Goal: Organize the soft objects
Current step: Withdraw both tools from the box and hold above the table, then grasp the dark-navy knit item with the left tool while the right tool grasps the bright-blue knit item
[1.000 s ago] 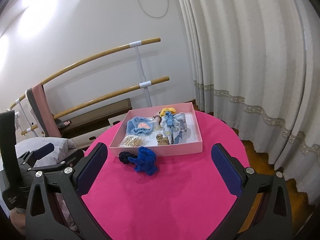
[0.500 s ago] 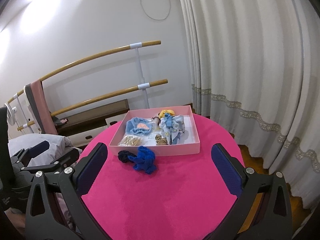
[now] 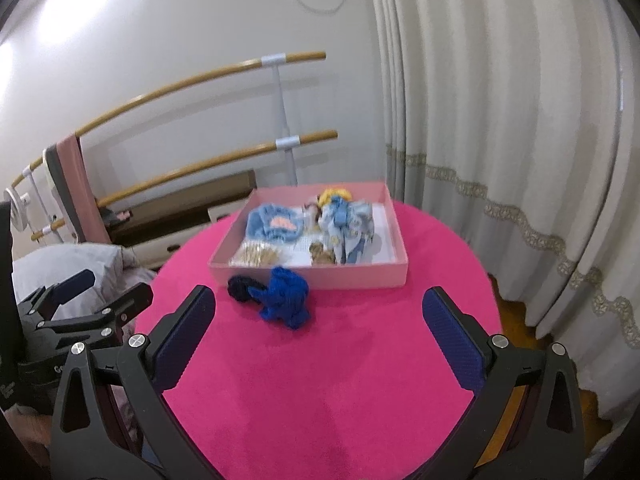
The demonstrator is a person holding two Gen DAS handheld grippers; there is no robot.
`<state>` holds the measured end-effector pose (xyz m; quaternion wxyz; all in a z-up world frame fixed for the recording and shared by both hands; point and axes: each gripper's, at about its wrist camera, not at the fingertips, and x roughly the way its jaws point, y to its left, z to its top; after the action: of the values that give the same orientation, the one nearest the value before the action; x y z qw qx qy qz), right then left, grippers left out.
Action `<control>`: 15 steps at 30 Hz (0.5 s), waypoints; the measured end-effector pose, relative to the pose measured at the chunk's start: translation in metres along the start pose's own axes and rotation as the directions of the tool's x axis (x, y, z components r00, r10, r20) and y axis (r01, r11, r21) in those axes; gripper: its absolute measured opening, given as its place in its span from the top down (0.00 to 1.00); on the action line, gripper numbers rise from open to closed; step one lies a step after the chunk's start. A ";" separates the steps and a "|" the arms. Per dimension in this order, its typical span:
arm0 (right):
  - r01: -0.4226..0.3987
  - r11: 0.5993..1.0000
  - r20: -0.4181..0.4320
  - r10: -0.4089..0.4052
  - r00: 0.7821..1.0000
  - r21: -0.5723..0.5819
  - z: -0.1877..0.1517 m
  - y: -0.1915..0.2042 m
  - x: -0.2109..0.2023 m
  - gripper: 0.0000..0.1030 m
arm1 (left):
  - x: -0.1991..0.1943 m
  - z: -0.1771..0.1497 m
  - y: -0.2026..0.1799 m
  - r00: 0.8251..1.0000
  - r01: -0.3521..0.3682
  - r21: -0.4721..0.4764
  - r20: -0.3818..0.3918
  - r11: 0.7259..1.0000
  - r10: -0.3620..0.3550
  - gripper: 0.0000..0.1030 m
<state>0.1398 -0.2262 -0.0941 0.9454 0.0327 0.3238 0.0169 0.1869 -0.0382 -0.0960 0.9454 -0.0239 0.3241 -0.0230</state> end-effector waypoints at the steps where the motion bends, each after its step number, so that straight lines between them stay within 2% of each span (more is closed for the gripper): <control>1: -0.001 1.000 -0.014 0.001 1.000 0.003 -0.002 -0.001 0.006 0.00 | 0.009 0.000 0.000 1.000 0.001 0.001 -0.014 1.000 -0.001 0.00; 4: -0.002 1.000 -0.052 0.003 0.999 0.014 -0.007 -0.006 0.024 0.00 | 0.037 0.001 -0.001 0.998 0.010 0.006 -0.061 1.000 -0.009 0.00; 15: -0.024 0.999 -0.146 0.028 0.989 0.029 -0.008 -0.011 0.077 0.00 | 0.143 0.012 0.002 0.990 0.012 0.026 -0.141 1.000 -0.008 0.00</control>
<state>0.1955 -0.2326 -0.1483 0.9182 0.0486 0.3922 0.0274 0.3067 -0.0446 -0.1740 0.9203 -0.0110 0.3895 -0.0336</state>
